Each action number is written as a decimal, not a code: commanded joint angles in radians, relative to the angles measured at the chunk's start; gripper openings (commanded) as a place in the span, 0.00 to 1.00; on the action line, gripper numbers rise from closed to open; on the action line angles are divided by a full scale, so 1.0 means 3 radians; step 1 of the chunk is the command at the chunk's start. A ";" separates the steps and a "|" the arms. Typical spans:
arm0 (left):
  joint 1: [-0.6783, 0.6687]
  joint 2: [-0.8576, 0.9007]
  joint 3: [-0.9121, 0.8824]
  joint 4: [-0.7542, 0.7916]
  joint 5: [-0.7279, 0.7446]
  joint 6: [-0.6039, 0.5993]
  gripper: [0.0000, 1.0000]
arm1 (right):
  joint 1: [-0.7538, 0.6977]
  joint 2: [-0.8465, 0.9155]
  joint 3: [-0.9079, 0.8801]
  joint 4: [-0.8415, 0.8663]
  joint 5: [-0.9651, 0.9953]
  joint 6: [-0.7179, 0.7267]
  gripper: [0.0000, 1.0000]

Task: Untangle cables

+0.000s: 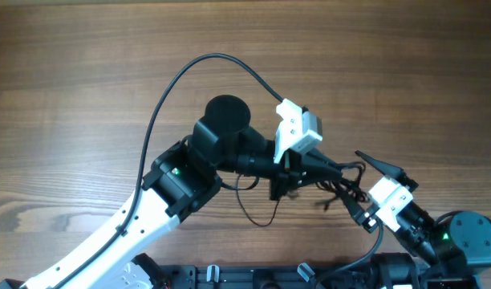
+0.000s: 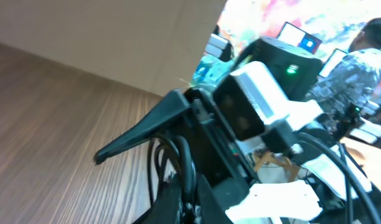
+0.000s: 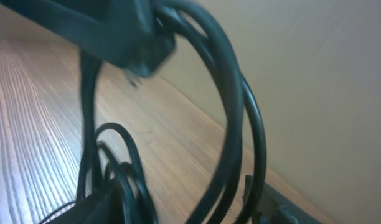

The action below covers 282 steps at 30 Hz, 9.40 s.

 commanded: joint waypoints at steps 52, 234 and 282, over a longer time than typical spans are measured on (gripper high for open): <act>0.0319 -0.0092 0.0020 0.0148 -0.0271 -0.1122 0.04 | -0.0008 0.0212 0.0010 -0.0168 -0.0586 -0.0744 0.66; 0.0434 0.0127 0.0020 0.0291 -0.0022 0.0284 0.04 | -0.0008 0.0565 0.0011 0.1054 -0.0820 0.2234 0.61; 0.0556 0.0141 0.0020 0.0376 0.0277 -0.0048 1.00 | -0.0008 0.0565 0.0011 0.0205 -0.1185 0.1012 0.05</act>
